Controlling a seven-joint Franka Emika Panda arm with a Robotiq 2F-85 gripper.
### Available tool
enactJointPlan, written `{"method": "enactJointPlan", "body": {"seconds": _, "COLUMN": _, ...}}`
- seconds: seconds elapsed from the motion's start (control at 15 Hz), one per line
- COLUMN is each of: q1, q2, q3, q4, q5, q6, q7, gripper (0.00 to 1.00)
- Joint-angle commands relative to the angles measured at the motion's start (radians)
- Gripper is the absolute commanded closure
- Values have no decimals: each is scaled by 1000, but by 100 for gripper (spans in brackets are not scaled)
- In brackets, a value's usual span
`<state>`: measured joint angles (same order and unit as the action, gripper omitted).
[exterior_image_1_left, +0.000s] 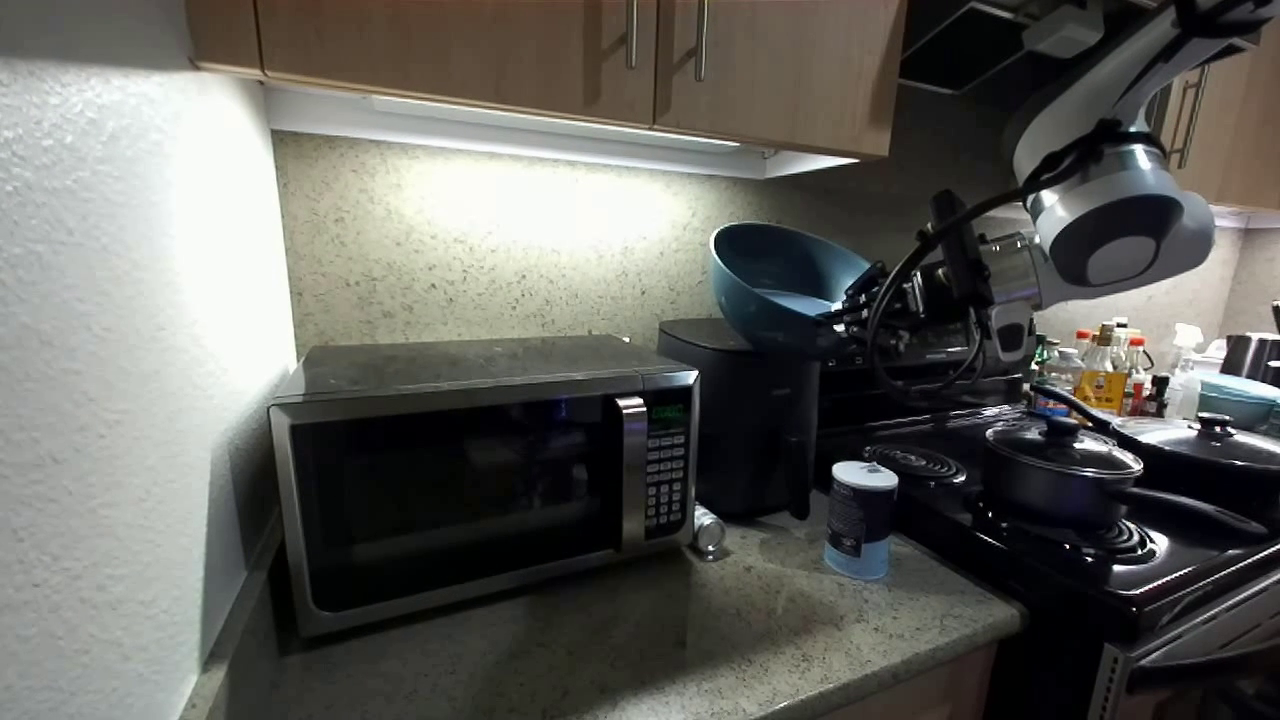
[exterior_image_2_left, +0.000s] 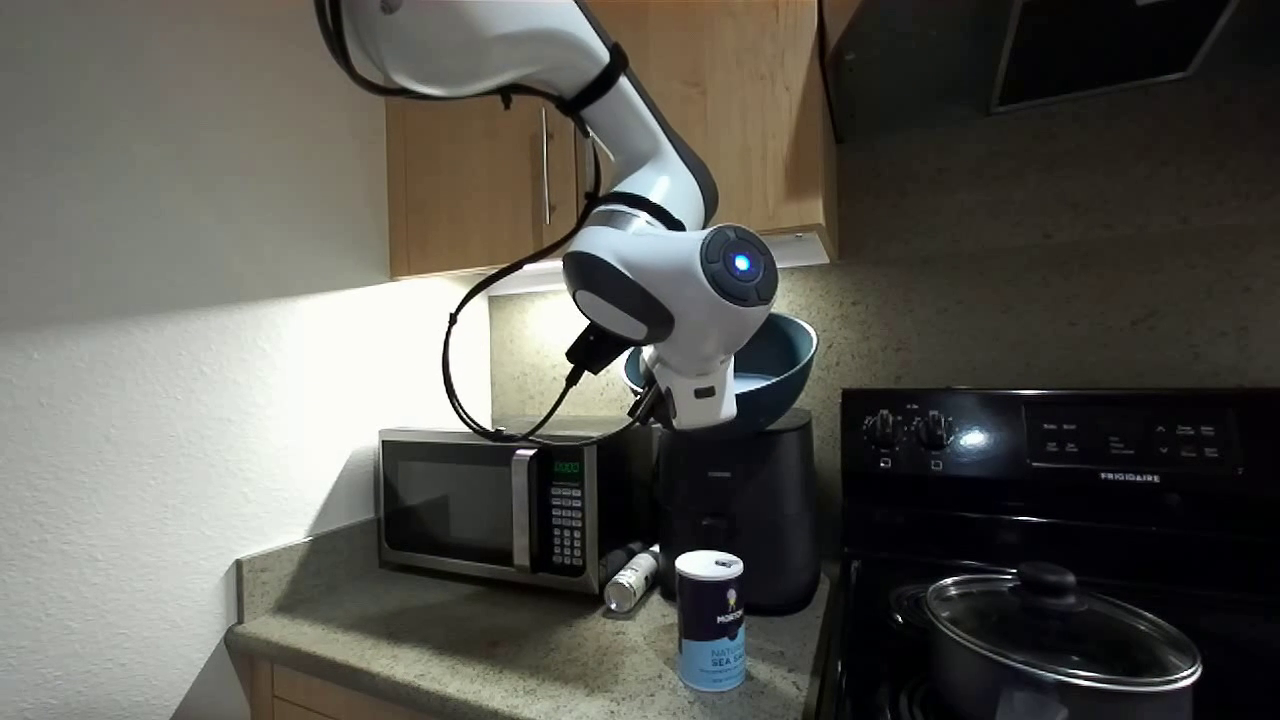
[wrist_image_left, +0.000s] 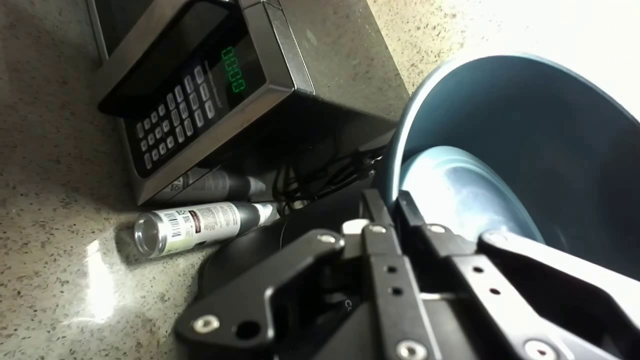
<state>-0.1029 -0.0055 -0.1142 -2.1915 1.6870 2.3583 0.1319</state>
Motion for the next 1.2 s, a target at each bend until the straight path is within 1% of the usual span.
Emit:
{"method": "enactJointPlan", "body": {"seconds": 0.0, "q1": -7, "q2": 4, "q3": -2, "q4": 33, "q5": -4, "q6": -24, "q7": 9, "gripper": 98}}
{"method": "enactJointPlan", "body": {"seconds": 0.13, "q1": -5, "q2": 28, "q3": -2, "q4": 80, "q5": -6, "q6": -15, "q7": 31, "gripper": 98}}
{"method": "enactJointPlan", "body": {"seconds": 0.27, "q1": -5, "q2": 74, "q3": -2, "q4": 158, "q5": 4, "q6": 2, "q7": 76, "gripper": 98}}
{"method": "enactJointPlan", "body": {"seconds": 0.47, "q1": -11, "q2": 152, "q3": -10, "q4": 297, "q5": 16, "q6": 10, "q7": 195, "gripper": 98}}
{"method": "enactJointPlan", "body": {"seconds": 0.53, "q1": -6, "q2": 100, "q3": -7, "q4": 196, "q5": -3, "q6": 2, "q7": 138, "gripper": 91}}
{"method": "enactJointPlan", "body": {"seconds": 0.67, "q1": -10, "q2": 141, "q3": -10, "q4": 262, "q5": -3, "q6": 3, "q7": 182, "gripper": 91}}
{"method": "enactJointPlan", "body": {"seconds": 0.8, "q1": -11, "q2": 159, "q3": -11, "q4": 280, "q5": -3, "q6": 3, "q7": 189, "gripper": 91}}
{"method": "enactJointPlan", "body": {"seconds": 0.87, "q1": -11, "q2": 162, "q3": -10, "q4": 280, "q5": -3, "q6": 3, "q7": 189, "gripper": 98}}
{"method": "enactJointPlan", "body": {"seconds": 1.13, "q1": -10, "q2": 191, "q3": -14, "q4": 287, "q5": -90, "q6": -7, "q7": 229, "gripper": 98}}
